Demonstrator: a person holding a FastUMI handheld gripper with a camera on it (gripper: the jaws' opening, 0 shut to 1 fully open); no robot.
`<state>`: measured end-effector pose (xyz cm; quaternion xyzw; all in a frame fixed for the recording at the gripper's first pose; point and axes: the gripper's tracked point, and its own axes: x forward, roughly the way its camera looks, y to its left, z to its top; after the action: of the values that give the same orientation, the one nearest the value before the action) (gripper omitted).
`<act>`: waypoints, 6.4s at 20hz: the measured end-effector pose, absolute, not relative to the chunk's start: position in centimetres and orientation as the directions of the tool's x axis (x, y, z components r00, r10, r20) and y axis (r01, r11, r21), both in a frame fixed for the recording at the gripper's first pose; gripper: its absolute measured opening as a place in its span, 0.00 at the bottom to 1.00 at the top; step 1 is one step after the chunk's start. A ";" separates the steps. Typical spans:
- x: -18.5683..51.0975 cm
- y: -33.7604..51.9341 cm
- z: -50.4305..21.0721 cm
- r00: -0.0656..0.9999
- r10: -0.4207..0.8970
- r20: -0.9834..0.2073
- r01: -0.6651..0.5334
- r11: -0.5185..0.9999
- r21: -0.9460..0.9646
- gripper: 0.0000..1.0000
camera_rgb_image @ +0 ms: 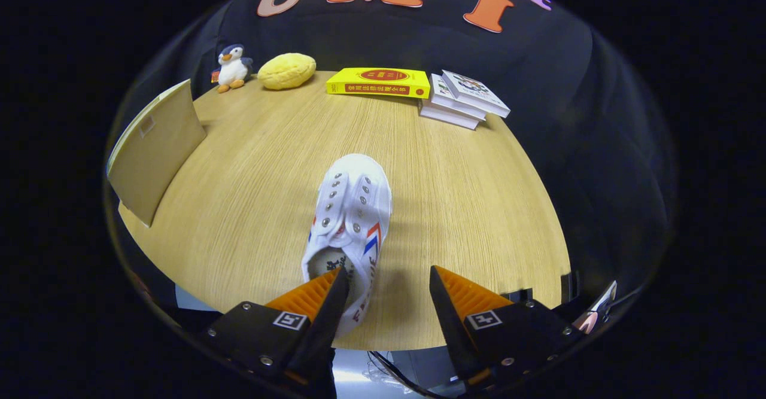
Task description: Open the storage box then place both shoes into the box .Put the left shoe in first, then the right shoe, with the right side of both shoes facing outward in a uniform manner.
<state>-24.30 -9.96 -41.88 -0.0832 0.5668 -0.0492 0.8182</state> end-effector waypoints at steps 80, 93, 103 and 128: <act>-8.6 32.7 -33.9 0.343 -0.093 -0.935 0.235 0.972 -0.010 0.05; -5.3 29.0 -25.7 0.520 0.060 -0.852 0.153 0.975 0.162 0.53; -0.7 14.6 -17.8 0.800 -0.033 -0.599 0.111 0.989 0.093 0.82; 2.4 -2.1 -2.1 0.991 -0.081 -0.109 0.089 0.994 0.067 0.92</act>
<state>2.41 -2.13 -2.12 0.0359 0.0530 -0.0427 0.9970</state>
